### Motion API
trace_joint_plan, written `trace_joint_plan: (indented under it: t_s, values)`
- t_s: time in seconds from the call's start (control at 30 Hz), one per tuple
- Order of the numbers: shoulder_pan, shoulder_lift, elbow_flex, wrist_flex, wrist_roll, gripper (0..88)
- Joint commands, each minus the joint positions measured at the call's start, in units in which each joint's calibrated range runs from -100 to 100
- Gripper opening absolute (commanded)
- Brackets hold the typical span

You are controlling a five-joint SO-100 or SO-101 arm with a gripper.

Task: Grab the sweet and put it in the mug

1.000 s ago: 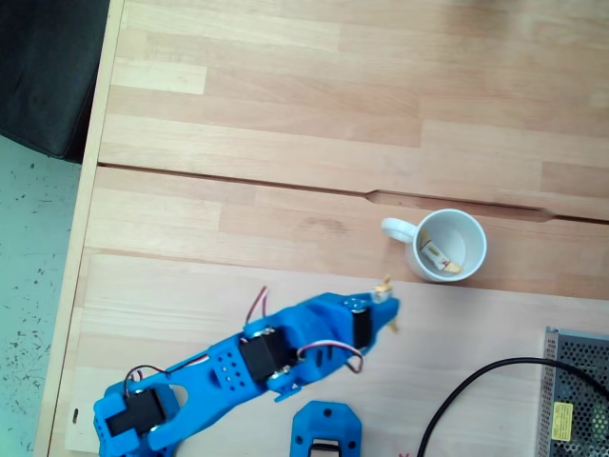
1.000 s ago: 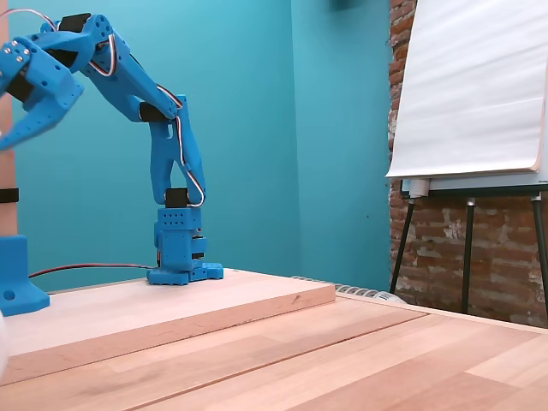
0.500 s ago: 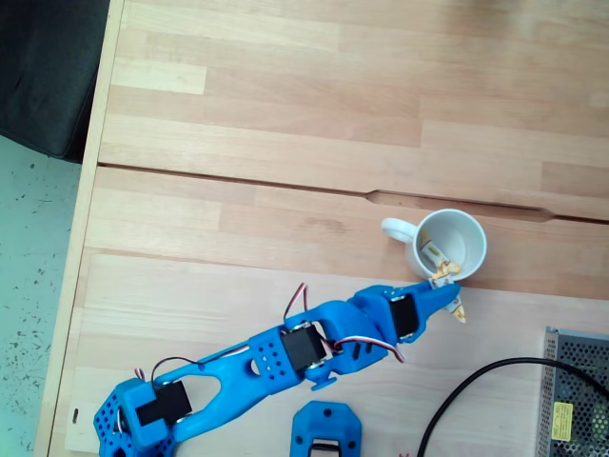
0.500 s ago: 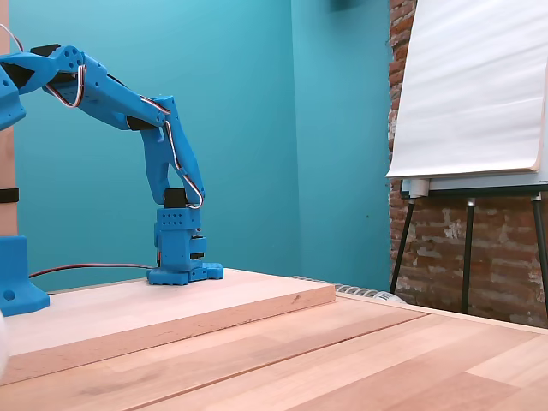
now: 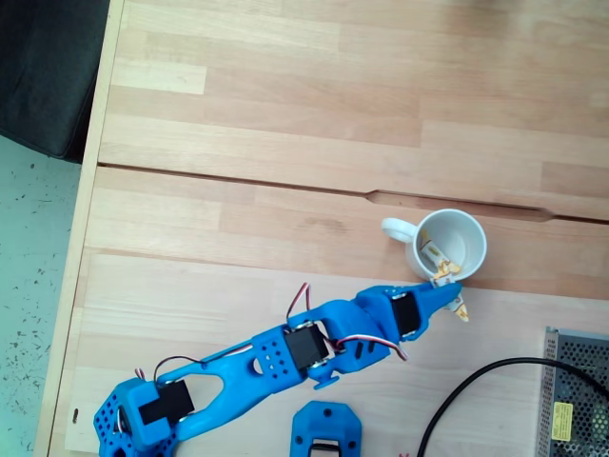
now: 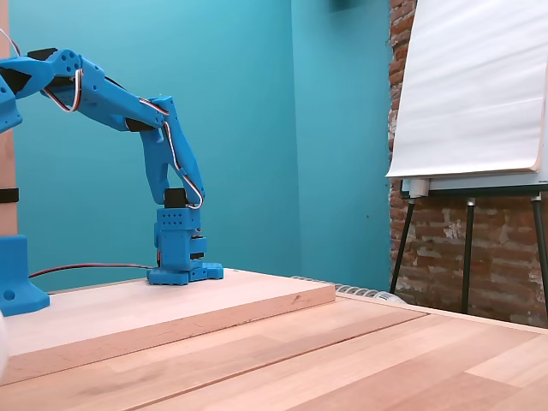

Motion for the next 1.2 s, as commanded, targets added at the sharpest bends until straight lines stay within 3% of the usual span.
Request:
trace_joint_plan:
  t_s: [0.0,0.8,1.17]
  values:
    - [0.0,-2.0,-4.2,-1.4,0.5,4.6]
    - [-0.2,-1.3,-14.6,-1.5,1.0,5.5]
    - [-7.8,-1.5,-15.2,-1.5,0.5,4.7]
